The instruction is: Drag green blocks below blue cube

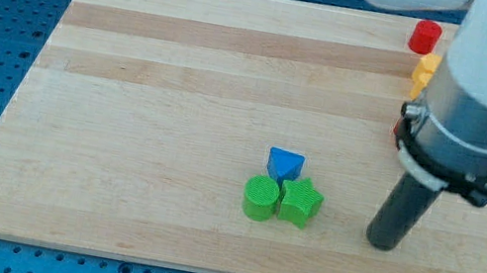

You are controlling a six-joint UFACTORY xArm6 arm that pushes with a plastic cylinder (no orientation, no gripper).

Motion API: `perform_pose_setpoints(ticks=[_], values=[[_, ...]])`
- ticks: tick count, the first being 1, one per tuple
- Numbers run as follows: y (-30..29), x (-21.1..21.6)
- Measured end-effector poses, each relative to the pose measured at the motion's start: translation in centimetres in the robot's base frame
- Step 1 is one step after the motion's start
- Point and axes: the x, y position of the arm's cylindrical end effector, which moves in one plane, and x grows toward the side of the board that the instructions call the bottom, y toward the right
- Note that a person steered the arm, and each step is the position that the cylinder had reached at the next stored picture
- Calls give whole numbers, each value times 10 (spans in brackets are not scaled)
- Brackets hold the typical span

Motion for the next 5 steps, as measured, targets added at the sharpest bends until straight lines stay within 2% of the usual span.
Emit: perform_pose_setpoints(ticks=[1, 3, 4, 5], values=[[-31, 20], [-154, 21], [-182, 11], [-181, -18]])
